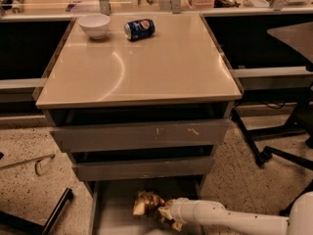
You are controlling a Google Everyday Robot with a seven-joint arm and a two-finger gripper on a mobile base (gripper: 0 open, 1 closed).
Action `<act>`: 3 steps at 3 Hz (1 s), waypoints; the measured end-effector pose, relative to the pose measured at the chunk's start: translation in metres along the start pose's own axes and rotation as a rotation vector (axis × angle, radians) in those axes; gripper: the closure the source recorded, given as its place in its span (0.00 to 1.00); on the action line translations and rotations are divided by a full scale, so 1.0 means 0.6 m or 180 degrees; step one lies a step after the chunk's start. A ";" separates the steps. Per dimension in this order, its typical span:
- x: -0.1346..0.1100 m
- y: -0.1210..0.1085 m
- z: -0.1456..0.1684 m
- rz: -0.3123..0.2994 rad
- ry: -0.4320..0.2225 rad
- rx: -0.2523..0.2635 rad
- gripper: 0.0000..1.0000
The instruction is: Place brown chip bag into bottom drawer
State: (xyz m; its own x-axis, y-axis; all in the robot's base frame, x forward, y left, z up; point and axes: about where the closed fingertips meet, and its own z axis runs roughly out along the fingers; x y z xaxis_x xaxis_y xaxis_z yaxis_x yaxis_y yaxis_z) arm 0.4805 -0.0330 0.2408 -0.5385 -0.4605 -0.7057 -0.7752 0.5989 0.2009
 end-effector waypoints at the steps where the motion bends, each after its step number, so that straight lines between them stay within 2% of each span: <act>1: 0.016 -0.025 0.020 0.0059 0.0070 0.0037 1.00; 2: 0.066 -0.035 0.059 0.0199 0.0243 -0.0039 1.00; 3: 0.071 -0.040 0.063 0.0224 0.0253 -0.0038 1.00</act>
Offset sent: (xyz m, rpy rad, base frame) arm 0.0040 -0.0171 -0.1114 -0.0498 0.1940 -0.0242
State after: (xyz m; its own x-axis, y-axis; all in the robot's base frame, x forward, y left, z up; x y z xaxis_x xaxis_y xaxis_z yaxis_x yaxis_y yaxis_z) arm 0.4885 -0.0423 0.1799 -0.6158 -0.4685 -0.6335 -0.7383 0.6239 0.2563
